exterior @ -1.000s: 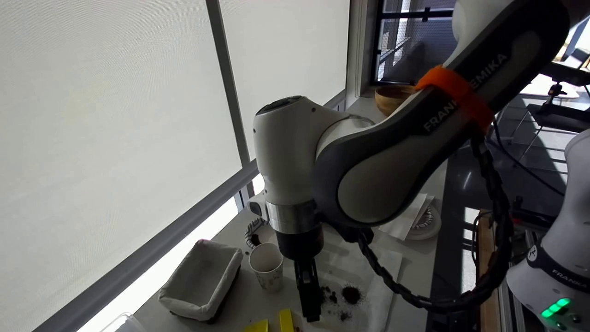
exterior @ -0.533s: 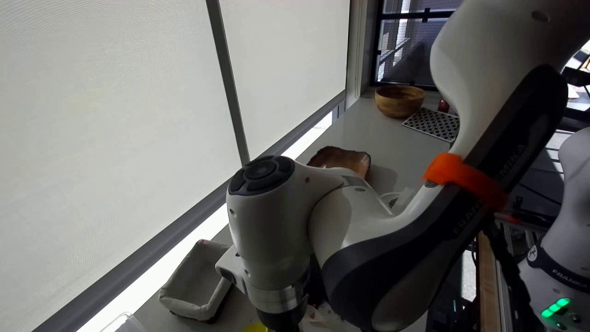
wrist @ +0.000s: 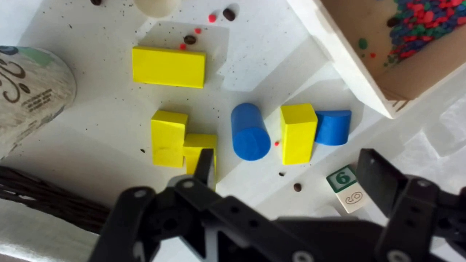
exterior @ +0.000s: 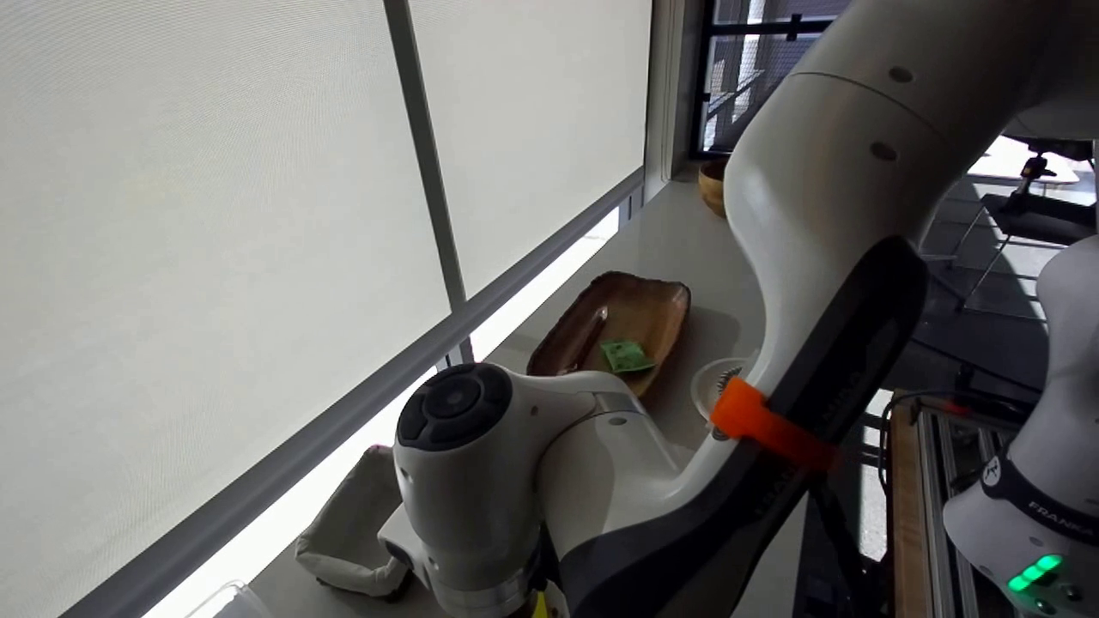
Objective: Pick up the green block on the left, put it on the letter block on the right, pick up the blue block on the left and put it on the other letter block on the right
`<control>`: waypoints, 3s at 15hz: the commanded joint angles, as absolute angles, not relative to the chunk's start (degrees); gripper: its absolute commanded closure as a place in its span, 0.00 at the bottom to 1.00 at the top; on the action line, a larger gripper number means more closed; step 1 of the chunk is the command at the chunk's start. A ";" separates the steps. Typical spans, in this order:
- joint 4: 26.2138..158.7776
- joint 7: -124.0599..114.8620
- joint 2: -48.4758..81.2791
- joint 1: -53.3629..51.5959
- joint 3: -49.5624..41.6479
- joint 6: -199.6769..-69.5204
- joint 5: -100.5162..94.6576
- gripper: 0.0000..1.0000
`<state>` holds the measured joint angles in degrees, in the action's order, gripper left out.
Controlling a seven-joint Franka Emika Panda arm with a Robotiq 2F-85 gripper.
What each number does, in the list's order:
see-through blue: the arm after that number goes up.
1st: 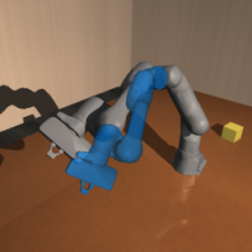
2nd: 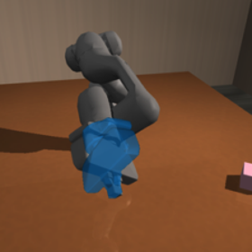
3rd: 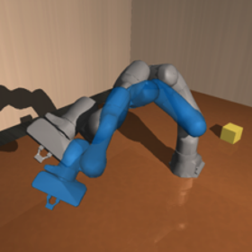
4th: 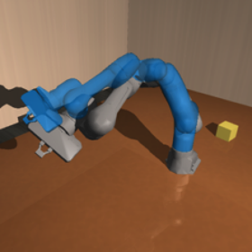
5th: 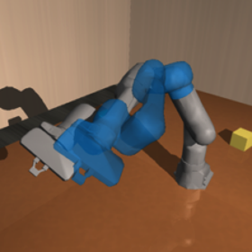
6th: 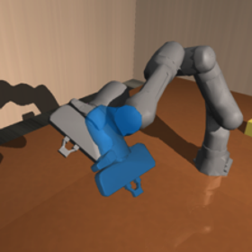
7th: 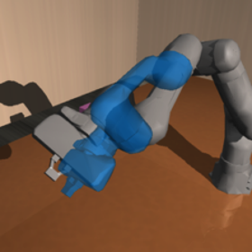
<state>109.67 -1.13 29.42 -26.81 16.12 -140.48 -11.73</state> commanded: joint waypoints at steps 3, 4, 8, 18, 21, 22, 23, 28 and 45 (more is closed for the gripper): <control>103.62 0.00 35.68 -27.60 15.30 -140.22 -12.14 0.00; 103.08 0.06 36.34 -27.58 15.32 -140.05 -11.95 0.00; 101.39 0.08 38.38 -27.61 15.29 -139.70 -11.62 0.11; 99.30 -1.26 40.31 -28.19 14.63 -137.13 -11.46 0.25; 99.69 -1.88 39.96 -28.27 14.31 -136.69 -11.39 0.33; 99.86 -2.20 39.85 -28.31 14.17 -136.60 -11.36 0.37; 100.05 -2.33 39.74 -28.25 14.13 -136.71 -11.28 0.35; 100.66 -3.27 39.26 -28.26 13.82 -136.17 -11.20 0.64; 108.97 -19.32 20.12 -30.21 14.48 -117.71 -9.55 0.92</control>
